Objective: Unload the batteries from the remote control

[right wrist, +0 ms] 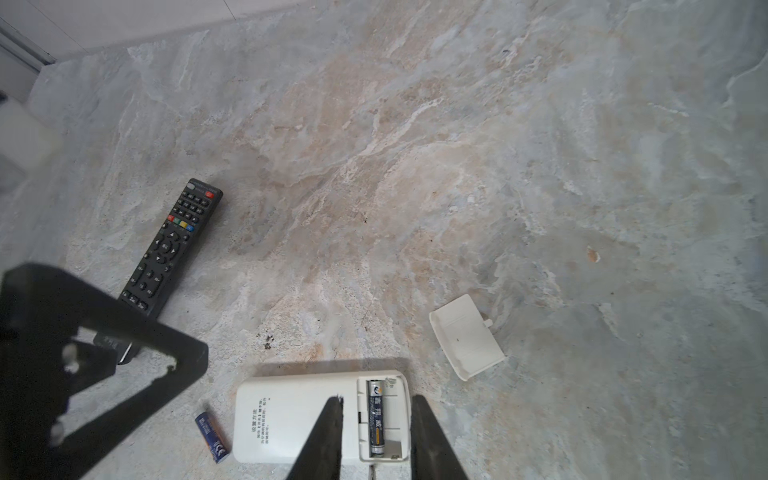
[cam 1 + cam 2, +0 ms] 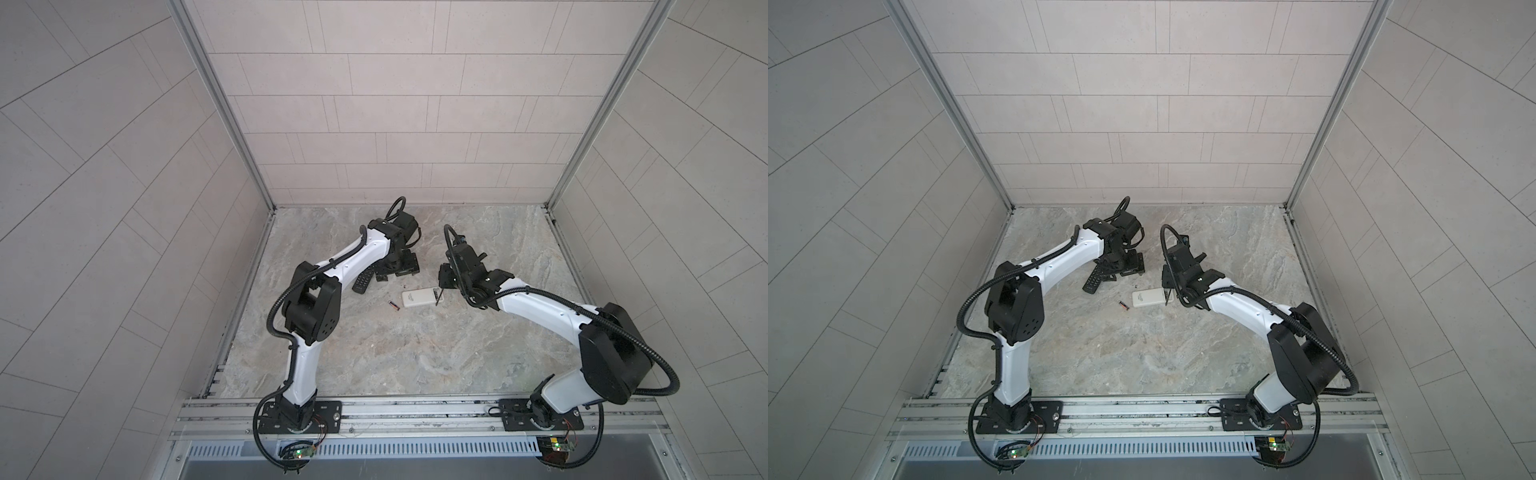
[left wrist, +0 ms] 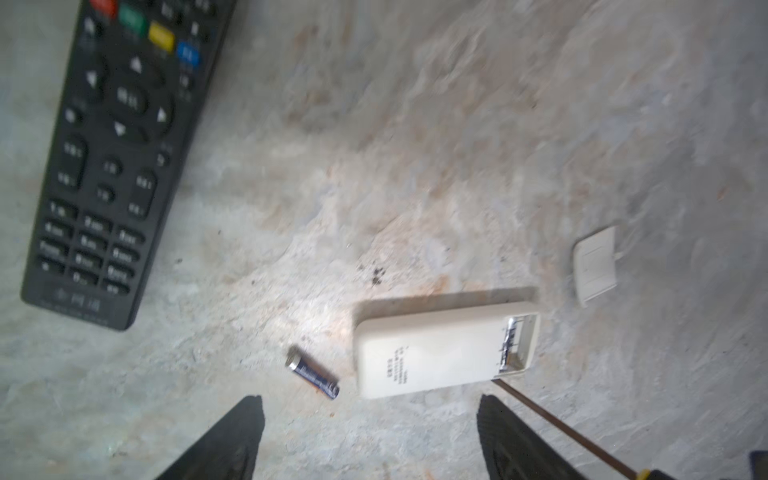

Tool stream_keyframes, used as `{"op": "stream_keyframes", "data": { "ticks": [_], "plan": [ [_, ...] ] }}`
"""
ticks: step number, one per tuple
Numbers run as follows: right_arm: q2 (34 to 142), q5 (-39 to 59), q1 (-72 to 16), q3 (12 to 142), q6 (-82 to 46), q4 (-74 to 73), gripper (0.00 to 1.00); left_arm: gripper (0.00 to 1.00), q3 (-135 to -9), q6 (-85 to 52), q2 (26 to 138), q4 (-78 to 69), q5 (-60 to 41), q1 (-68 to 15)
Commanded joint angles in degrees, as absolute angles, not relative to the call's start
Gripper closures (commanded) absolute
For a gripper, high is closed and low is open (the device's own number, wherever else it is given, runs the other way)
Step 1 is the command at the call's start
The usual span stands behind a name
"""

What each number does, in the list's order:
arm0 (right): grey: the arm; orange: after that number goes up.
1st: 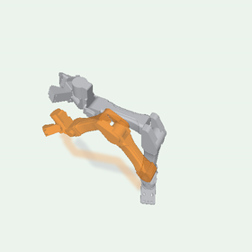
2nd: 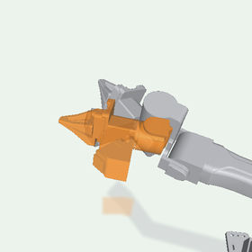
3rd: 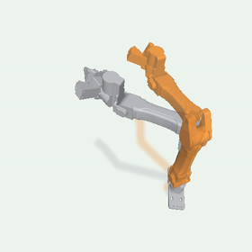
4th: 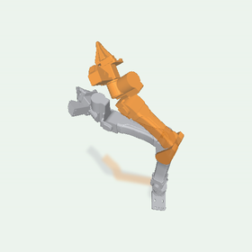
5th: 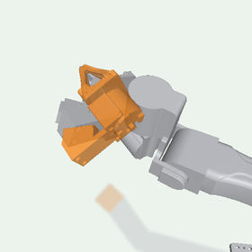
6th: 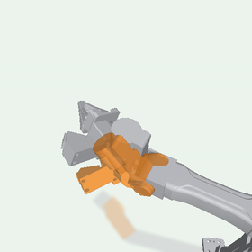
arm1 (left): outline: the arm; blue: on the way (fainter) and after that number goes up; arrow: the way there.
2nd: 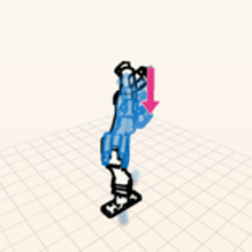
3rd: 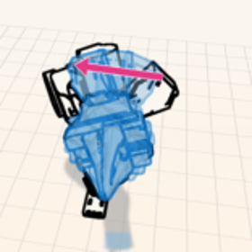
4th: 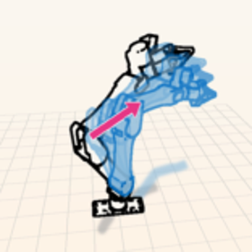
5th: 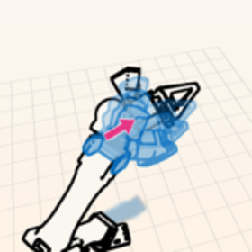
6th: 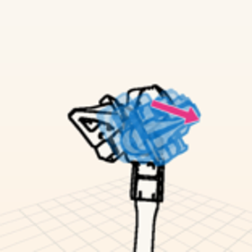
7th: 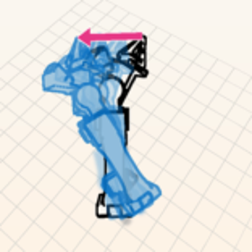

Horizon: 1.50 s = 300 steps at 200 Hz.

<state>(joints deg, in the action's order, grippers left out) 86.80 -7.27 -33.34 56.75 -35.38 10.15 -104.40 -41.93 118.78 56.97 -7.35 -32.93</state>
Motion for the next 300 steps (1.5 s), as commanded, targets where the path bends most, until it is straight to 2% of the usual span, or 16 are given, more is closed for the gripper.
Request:
{"op": "stream_keyframes", "data": {
  "ticks": [1,40,86,101,137,165,194,232,259,300],
  "plan": [
    [87.2,-12.4,-33.5,57.7,-33.8,13.1,1.0,0.14,-107.9,-37.3,123.1,64.8,-3.8,-33.2],
    [88.3,-13.8,-33.4,58.5,-33.5,12.6,1.0,0.16,-109.0,-34.7,126.4,66.9,-2.7,-33.5],
    [90.8,-13.0,-33.2,60.7,-33.1,11.5,1.0,0.23,-110.7,-30.7,128.5,66.9,-3.8,-35.4],
    [91.8,-11.8,-33.0,61.5,-33.1,10.6,1.0,0.27,-110.7,-30.2,129.1,66.8,-5.5,-35.4],
    [94.4,-10.4,-33.0,63.9,-33.2,9.5,1.0,0.33,-109.6,-29.2,128.4,65.8,-8.2,-35.7],
    [95.6,-6.9,-32.1,63.8,-34.9,6.1,1.0,0.33,-105.8,-29.1,125.3,62.6,-9.4,-35.8],
    [94.6,-4.7,-31.3,62.3,-37.0,2.0,1.0,0.29,-99.4,-28.9,120.6,57.6,-10.2,-35.7],
    [88.6,-8.5,-30.5,61.3,-36.7,4.9,1.0,0.17,-92.5,-31.9,115.1,50.3,-11.9,-36.8],
    [85.1,-9.9,-29.5,60.5,-37.4,8.5,1.0,0.13,-92.9,-34.4,114.5,50.4,-10.2,-38.9],
    [78.7,-10.7,-25.2,55.7,-40.3,6.5,1.0,0.11,-96.2,-36.2,116.9,52.9,-7.2,-42.3]
  ]
}}
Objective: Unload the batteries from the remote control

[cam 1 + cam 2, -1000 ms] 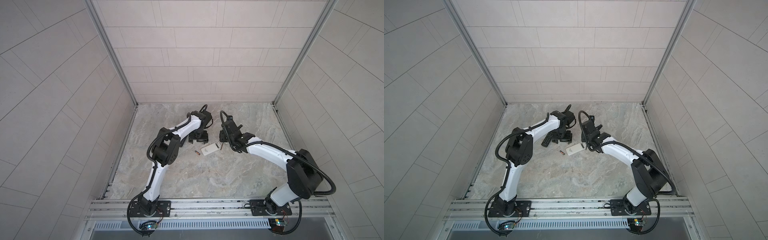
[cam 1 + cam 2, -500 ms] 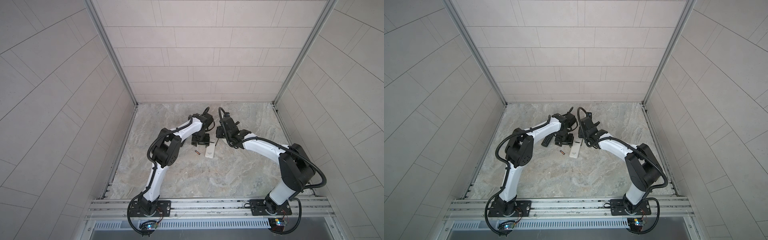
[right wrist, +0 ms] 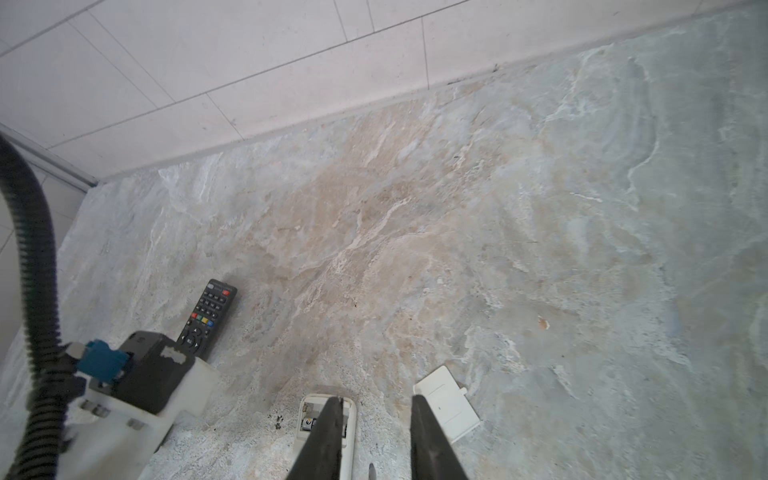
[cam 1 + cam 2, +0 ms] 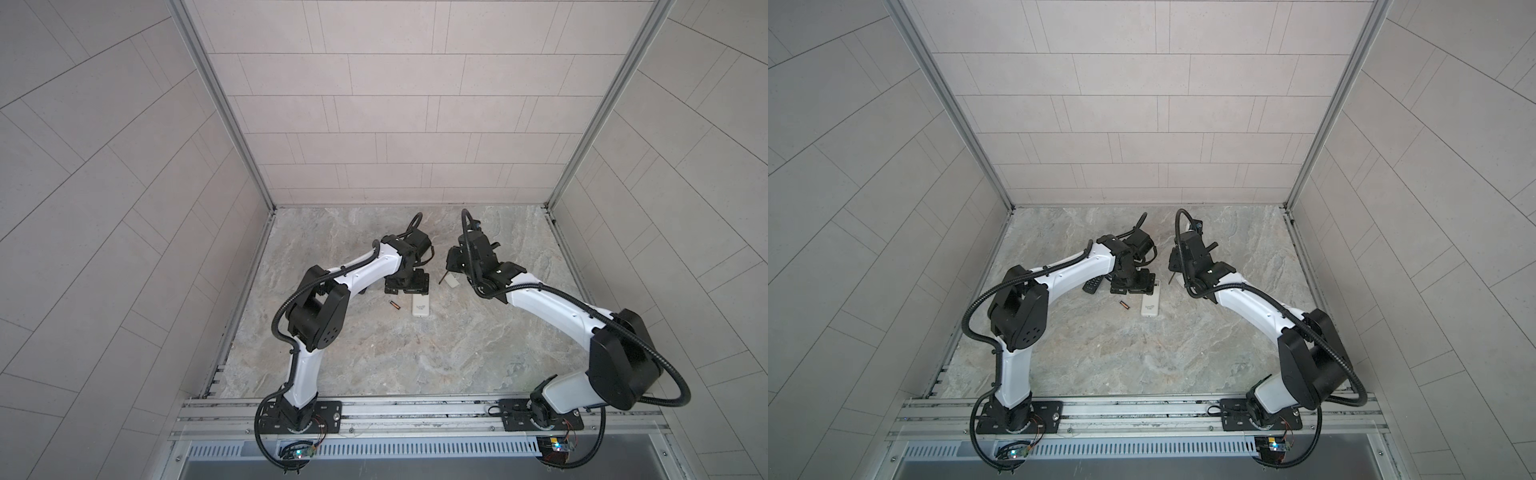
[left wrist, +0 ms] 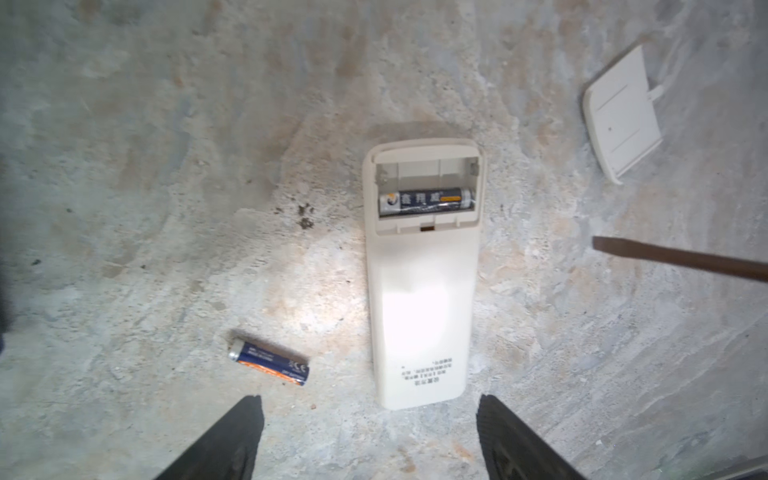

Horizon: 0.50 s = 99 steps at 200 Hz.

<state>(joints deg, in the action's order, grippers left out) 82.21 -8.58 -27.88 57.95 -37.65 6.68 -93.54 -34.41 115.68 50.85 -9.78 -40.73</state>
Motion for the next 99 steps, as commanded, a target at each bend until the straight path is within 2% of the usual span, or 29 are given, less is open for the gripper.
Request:
{"op": "stream_keyframes", "data": {
  "ticks": [1,39,99],
  "plan": [
    [78.5,-10.7,-25.1,55.6,-40.3,6.4,1.0,0.11,-96.3,-36.2,117.0,52.9,-7.2,-42.3],
    [77.4,-8.2,-20.6,55.8,-40.0,5.5,1.0,0.1,-97.4,-36.0,120.2,53.1,-9.0,-42.9],
    [79.2,-5.1,-20.2,55.4,-41.1,2.9,1.0,0.1,-96.9,-36.9,121.8,51.7,-8.8,-43.0]
  ]
}}
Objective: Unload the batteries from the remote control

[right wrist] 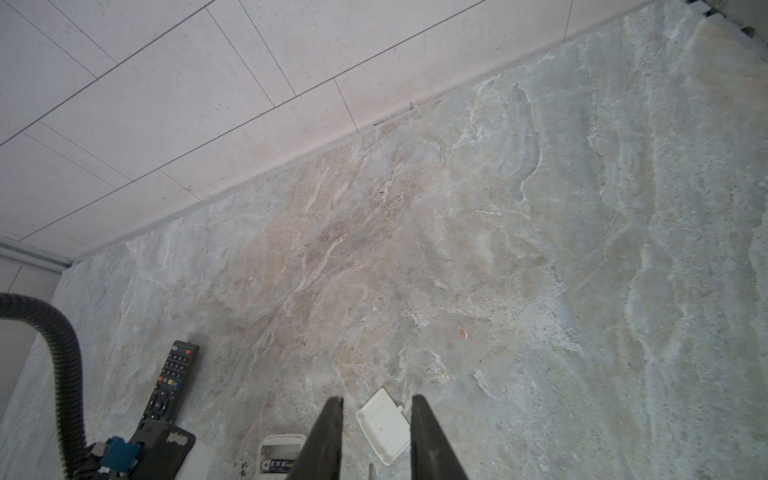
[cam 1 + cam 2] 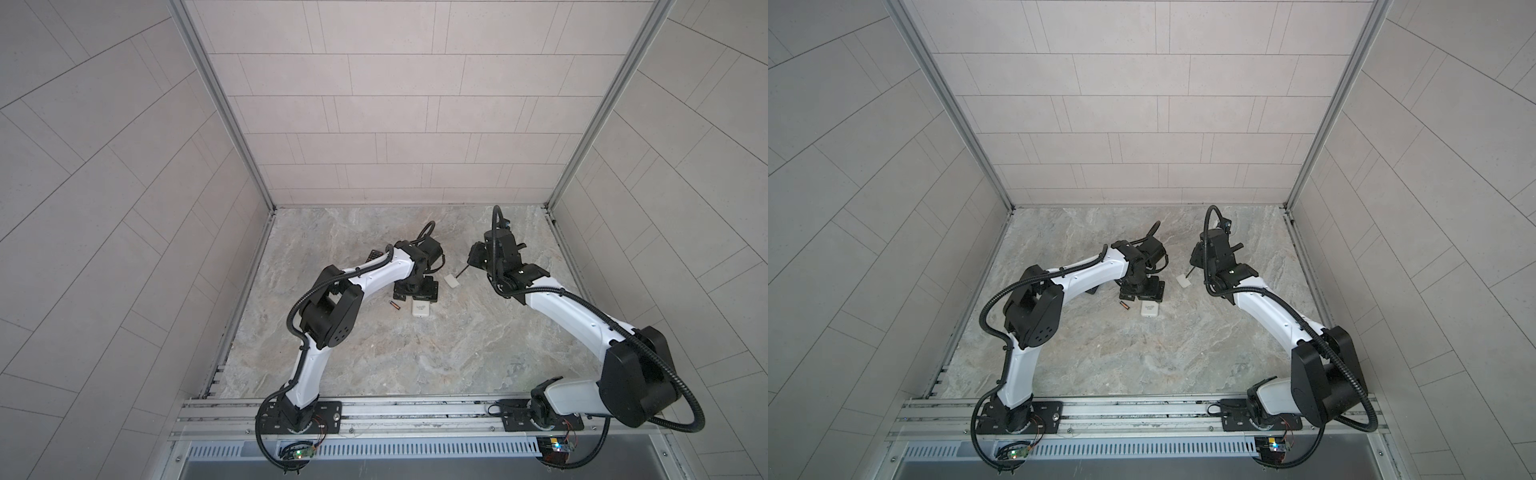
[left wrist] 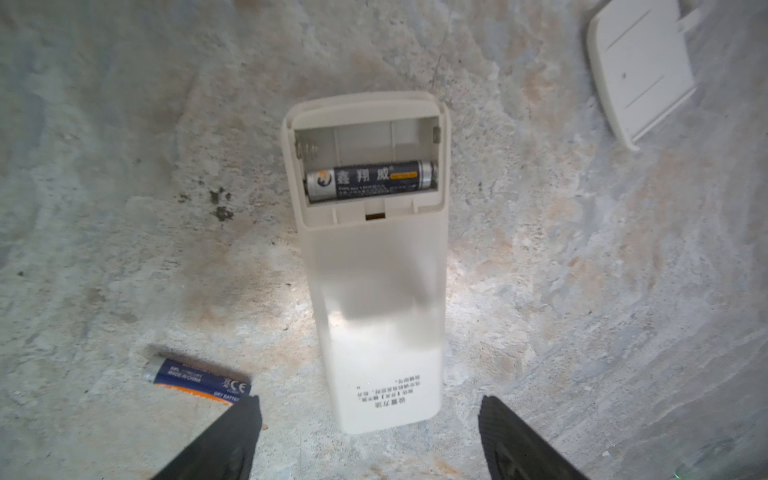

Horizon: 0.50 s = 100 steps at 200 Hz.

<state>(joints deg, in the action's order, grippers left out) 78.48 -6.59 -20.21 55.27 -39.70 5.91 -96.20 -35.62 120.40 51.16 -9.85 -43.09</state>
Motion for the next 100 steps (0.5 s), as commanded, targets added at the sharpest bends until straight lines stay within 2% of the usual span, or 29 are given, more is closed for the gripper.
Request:
{"op": "stream_keyframes", "data": {
  "ticks": [1,34,100],
  "plan": [
    [79.2,-5.1,-20.2,55.4,-41.1,2.8,1.0,0.11,-96.9,-36.9,121.8,51.6,-8.8,-43.0],
    [80.7,-4.5,-20.6,55.7,-42.3,0.9,1.0,0.14,-96.4,-37.4,122.7,49.3,-7.8,-43.4],
    [82.3,-2.6,-21.1,56.9,-43.1,-1.1,1.0,0.2,-86.7,-41.2,119.0,34.8,-7.8,-43.9]
  ]
}}
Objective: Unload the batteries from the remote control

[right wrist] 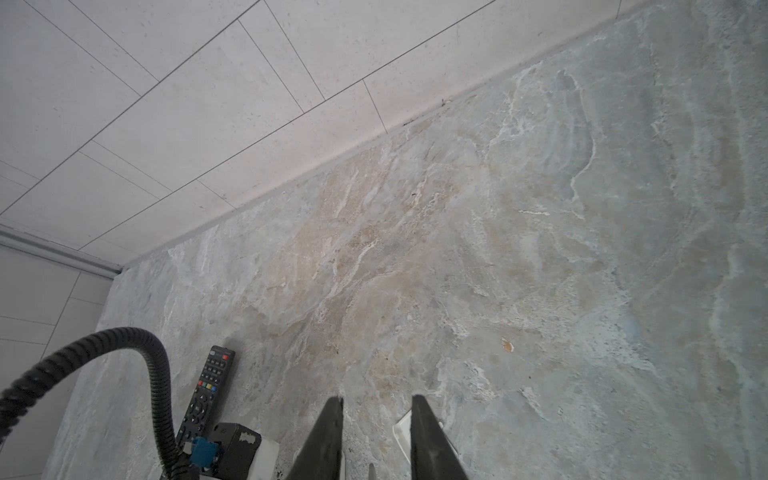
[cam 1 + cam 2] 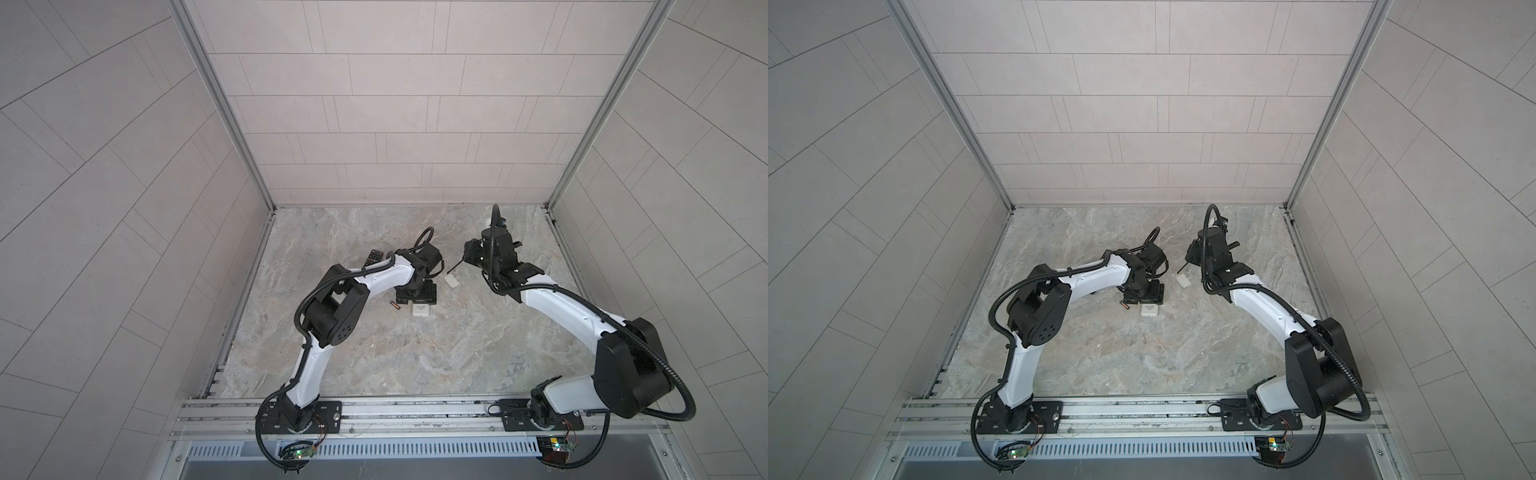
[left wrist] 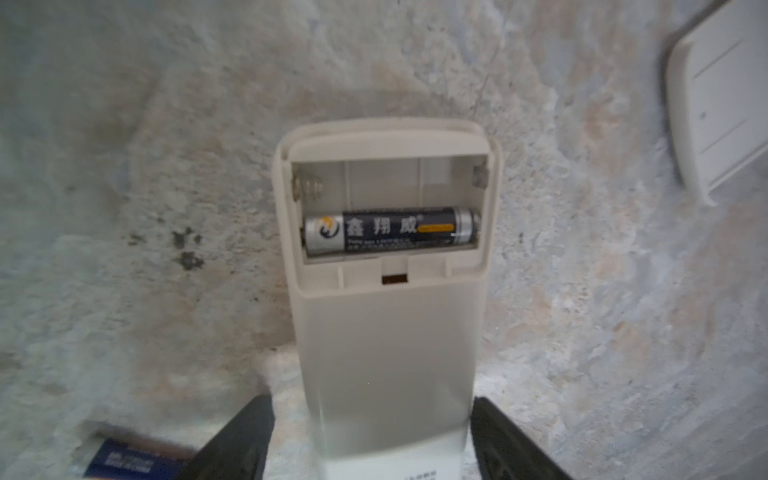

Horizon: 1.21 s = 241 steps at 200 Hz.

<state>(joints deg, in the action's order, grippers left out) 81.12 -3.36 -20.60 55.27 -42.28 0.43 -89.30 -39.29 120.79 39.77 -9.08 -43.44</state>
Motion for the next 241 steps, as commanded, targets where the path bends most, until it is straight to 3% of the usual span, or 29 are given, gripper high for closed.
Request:
{"op": "stream_keyframes", "data": {
  "ticks": [1,133,191,241],
  "plan": [
    [82.3,-2.6,-21.1,56.9,-43.1,-1.1,1.0,0.2,-86.6,-41.2,119.0,34.8,-7.8,-43.9],
    [79.0,-10.6,-24.7,51.9,-46.1,-1.7,1.0,0.36,-87.4,-36.5,119.8,44.0,-3.6,-44.5],
    [79.4,-18.7,-30.8,51.3,-49.5,-2.0,1.0,0.45,-87.0,-32.1,119.8,43.5,-5.9,-44.3],
    [81.8,-19.6,-31.9,50.1,-52.0,-5.9,1.0,0.48,-85.6,-31.8,118.8,40.8,-9.2,-43.9]
  ]
}}
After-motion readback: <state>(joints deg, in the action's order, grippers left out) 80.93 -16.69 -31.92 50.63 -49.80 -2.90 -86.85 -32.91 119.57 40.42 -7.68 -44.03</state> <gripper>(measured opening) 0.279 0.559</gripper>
